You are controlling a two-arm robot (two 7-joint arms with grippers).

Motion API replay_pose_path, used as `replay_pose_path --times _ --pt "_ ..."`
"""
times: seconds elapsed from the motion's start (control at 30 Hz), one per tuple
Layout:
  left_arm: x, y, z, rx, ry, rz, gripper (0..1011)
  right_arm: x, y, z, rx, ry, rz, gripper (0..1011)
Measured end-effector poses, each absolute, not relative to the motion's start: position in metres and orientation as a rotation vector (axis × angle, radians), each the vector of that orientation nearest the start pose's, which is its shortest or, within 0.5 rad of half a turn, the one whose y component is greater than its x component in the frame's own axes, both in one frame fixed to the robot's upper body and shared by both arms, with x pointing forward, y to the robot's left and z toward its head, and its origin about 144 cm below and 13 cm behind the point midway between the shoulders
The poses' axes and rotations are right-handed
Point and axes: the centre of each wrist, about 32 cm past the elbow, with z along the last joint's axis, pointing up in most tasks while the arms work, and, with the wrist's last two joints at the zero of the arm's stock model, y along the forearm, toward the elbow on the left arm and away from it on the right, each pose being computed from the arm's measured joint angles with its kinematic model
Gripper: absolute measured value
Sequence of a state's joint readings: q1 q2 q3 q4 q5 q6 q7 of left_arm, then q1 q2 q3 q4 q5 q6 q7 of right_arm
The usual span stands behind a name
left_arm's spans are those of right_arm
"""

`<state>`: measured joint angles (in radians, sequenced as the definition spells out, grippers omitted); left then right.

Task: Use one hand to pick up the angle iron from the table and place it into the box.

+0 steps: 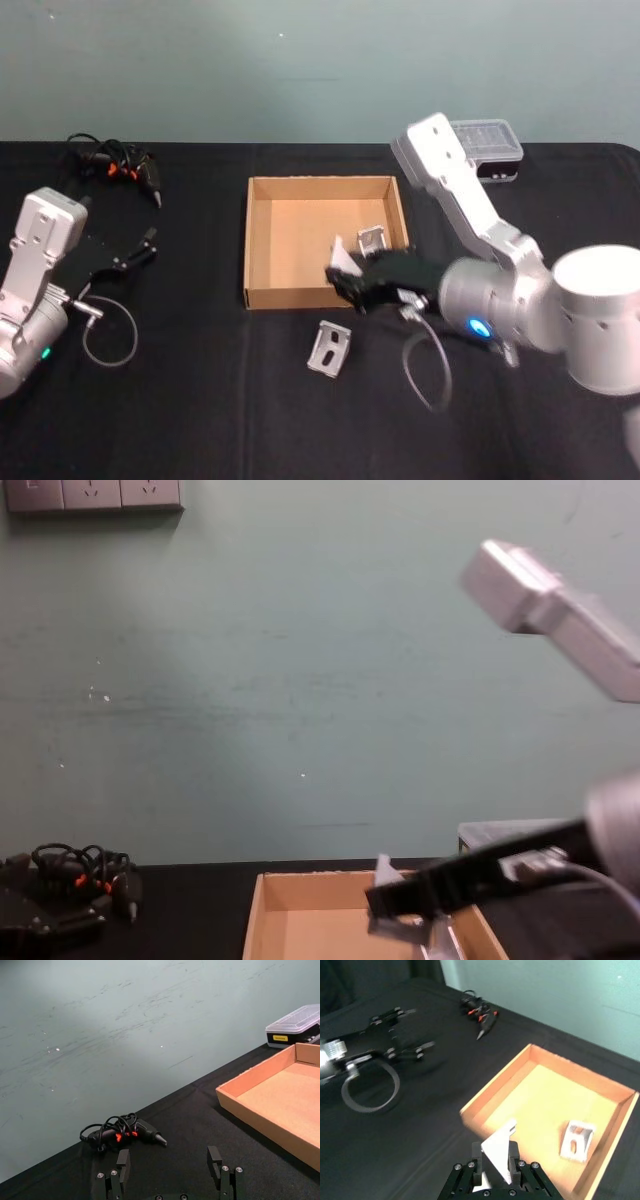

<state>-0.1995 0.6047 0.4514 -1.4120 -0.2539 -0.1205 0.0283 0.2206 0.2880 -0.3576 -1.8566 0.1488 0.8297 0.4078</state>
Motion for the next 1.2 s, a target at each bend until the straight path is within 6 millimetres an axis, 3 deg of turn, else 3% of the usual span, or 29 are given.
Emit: replay_pose_path --times 0.1,0.47,0.77,1.1,1.2 --pt "0.489 0.310 1.140 0.304 -0.285 1.248 1012 0.501 -0.171 1.269 -0.467 0.188 -0.849 305" --pt "0.489 0.310 1.140 0.304 -0.285 1.248 1011 0.566 -0.146 1.251 -0.536 0.218 -0.868 305" --pt "0.489 0.310 1.140 0.305 -0.285 1.248 1011 0.589 -0.132 1.236 -0.573 0.252 -0.881 305" --pt "0.489 0.310 1.140 0.304 -0.285 1.248 1011 0.592 -0.131 1.232 -0.577 0.273 -0.888 305" --pt "0.489 0.310 1.140 0.304 -0.285 1.248 1011 0.592 -0.131 1.232 -0.577 0.271 -0.888 349"
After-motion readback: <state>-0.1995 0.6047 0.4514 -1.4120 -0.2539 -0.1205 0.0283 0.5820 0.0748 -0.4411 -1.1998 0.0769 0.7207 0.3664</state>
